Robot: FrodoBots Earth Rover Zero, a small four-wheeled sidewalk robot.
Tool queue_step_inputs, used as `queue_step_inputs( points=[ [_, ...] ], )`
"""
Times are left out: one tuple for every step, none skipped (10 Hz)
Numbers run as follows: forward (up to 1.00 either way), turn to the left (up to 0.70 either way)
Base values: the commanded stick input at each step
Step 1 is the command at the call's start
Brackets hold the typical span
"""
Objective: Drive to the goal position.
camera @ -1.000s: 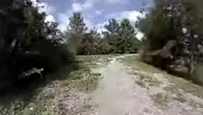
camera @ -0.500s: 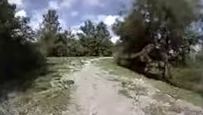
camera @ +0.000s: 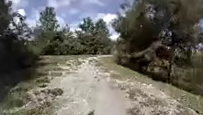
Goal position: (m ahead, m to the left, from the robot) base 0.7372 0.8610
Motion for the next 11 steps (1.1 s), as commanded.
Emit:
queue_step_inputs(
  points=[
    [0.85, 0.0],
    [0.85, 0.0],
    [0.85, 0.0],
    [0.85, 0.0],
    [0.85, 0.09],
    [0.85, 0.21],
    [0.85, 0.32],
    [0.85, 0.34],
    [0.85, 0.34],
    [0.85, 0.34],
    [0.85, 0.34]
  ],
)
